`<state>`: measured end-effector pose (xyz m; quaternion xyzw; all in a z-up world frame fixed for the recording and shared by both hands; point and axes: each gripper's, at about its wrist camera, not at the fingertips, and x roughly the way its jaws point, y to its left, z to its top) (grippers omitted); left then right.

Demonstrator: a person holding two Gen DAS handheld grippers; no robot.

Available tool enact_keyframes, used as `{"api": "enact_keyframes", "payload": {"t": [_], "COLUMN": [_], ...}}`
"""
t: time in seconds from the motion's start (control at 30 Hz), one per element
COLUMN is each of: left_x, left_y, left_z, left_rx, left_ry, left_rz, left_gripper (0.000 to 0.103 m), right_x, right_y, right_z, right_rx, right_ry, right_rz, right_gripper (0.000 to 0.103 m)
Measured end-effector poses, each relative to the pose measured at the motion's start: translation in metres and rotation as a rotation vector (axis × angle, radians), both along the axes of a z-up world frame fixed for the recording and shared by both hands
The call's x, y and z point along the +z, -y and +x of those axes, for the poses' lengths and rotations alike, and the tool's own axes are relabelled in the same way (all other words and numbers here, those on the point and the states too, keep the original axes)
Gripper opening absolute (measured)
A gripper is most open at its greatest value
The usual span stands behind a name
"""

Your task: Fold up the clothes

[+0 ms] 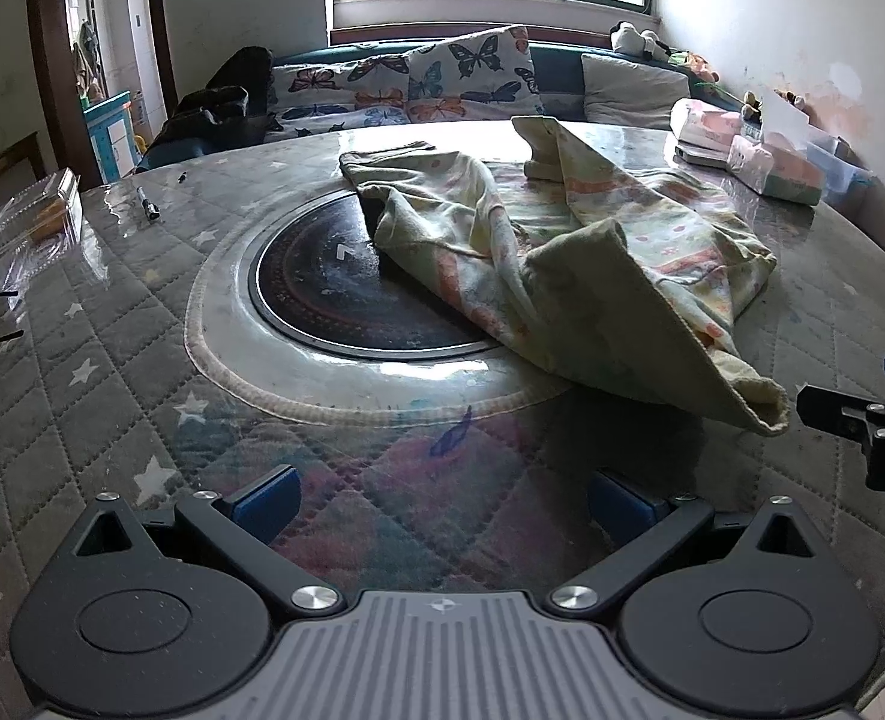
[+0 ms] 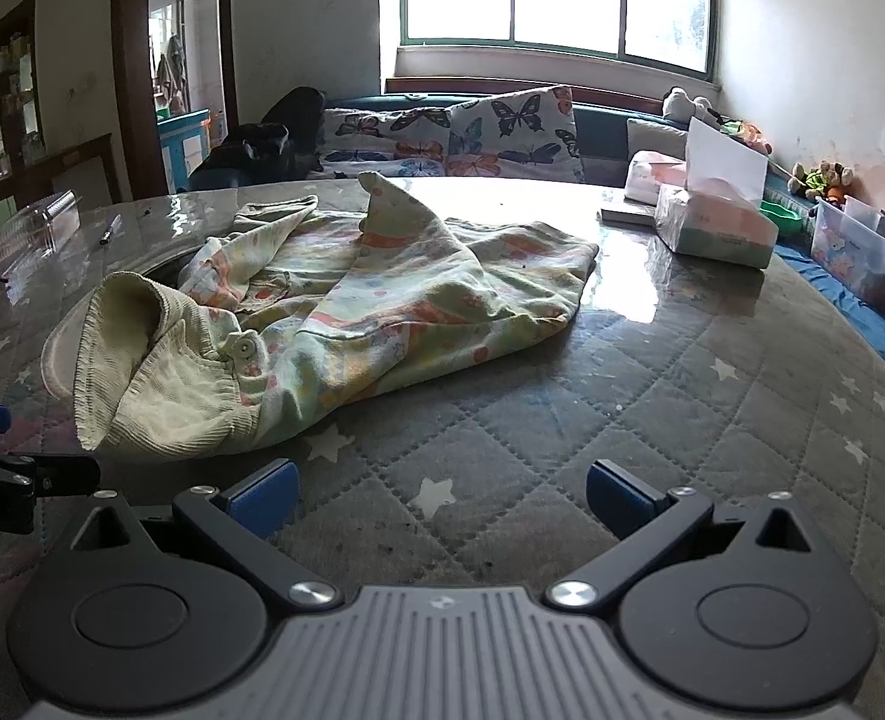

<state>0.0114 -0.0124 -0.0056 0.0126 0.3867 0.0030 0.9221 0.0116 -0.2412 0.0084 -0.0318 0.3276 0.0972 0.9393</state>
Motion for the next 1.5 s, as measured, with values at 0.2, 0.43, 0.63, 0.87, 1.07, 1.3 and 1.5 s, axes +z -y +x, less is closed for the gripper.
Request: {"api": "enact_keyframes", "payload": {"t": [0.2,0.43,0.63,0.87,1.07,1.3,1.5], "left_x": [0.000,0.000,0.002,0.009,0.019,0.030,0.039], "left_y": [-0.005,-0.011,-0.018,-0.025,-0.027,-0.028,-0.018], "left_z": [0.007,0.014,0.022,0.036,0.054,0.077,0.100], "left_rx": [0.013,0.026,0.043,0.057,0.057,0.059,-0.002], "left_ry": [-0.006,-0.008,-0.009,0.003,0.025,0.049,0.074], "left_rz": [0.004,0.012,0.017,0.028,0.038,0.032,0.013], "left_gripper": [0.103,0.103,0.103,0.103,0.103,0.103,0.102], "right_x": [-0.002,-0.002,-0.003,-0.001,0.002,0.005,0.010], "right_y": [-0.002,-0.004,-0.005,-0.002,0.000,0.002,0.000], "right_z": [0.007,0.014,0.022,0.035,0.049,0.070,0.093], "right_rx": [0.006,0.010,0.012,0.007,0.003,0.009,0.030], "right_ry": [-0.008,-0.016,-0.024,-0.028,-0.034,-0.043,-0.051], "right_rz": [-0.004,-0.005,-0.013,-0.028,-0.032,-0.032,-0.038], "right_gripper": [0.103,0.103,0.103,0.103,0.103,0.103,0.102]}}
